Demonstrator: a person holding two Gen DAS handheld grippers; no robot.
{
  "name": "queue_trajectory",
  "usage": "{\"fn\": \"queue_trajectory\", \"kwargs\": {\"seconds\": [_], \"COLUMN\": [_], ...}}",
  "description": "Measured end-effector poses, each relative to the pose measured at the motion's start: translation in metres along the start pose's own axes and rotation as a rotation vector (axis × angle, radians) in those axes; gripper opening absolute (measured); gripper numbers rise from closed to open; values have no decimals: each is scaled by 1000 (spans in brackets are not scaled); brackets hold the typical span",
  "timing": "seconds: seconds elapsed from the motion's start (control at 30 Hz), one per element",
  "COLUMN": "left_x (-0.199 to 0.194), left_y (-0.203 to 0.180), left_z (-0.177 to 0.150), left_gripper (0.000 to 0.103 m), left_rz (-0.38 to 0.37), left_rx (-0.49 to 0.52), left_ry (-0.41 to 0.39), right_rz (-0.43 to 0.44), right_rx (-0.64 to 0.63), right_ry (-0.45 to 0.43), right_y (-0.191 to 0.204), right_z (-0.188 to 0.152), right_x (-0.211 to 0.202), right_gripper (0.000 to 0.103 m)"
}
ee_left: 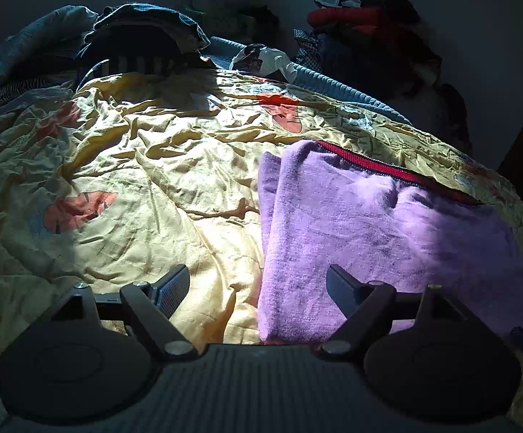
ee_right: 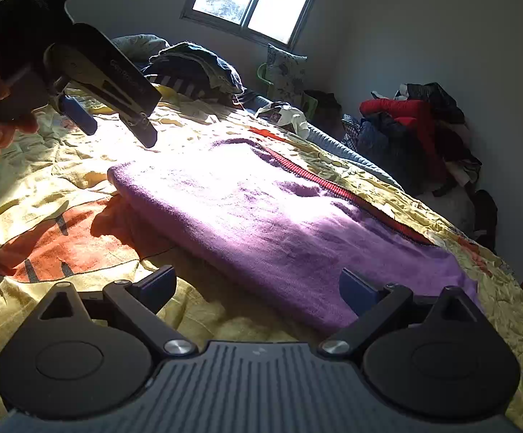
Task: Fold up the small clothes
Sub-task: 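Move both open grippers to one side edge of the purple sweater, then grasp the sweater side edge with the right gripper while the left gripper grasps beside it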
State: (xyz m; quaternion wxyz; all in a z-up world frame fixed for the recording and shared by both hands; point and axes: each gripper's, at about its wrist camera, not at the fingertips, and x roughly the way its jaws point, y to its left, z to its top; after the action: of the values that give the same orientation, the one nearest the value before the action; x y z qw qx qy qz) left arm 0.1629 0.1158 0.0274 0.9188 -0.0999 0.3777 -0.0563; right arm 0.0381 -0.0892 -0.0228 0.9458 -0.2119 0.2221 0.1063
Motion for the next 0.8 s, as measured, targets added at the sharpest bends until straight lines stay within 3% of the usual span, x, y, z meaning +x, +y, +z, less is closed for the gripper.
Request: {"fn": "queue_trajectory", "kwargs": {"seconds": [0.37,0.63,0.8], "left_x": [75,118,141], "left_y": [30,51,48], "left_z": [50,63,75], "left_gripper": [86,86,88], "left_rz": [-182,-312,-403], "left_rx": [-137,-259,-290], "left_ry": [170,236,259], "right_rz": [-99,-122,-147], "right_rx": [-271,-324,-351], "right_ry": [-20,-22,-34], "right_y": [54,68,79], "right_z": [12,13,17], "right_x": [30,45,58], "right_gripper": [96,96,84]}}
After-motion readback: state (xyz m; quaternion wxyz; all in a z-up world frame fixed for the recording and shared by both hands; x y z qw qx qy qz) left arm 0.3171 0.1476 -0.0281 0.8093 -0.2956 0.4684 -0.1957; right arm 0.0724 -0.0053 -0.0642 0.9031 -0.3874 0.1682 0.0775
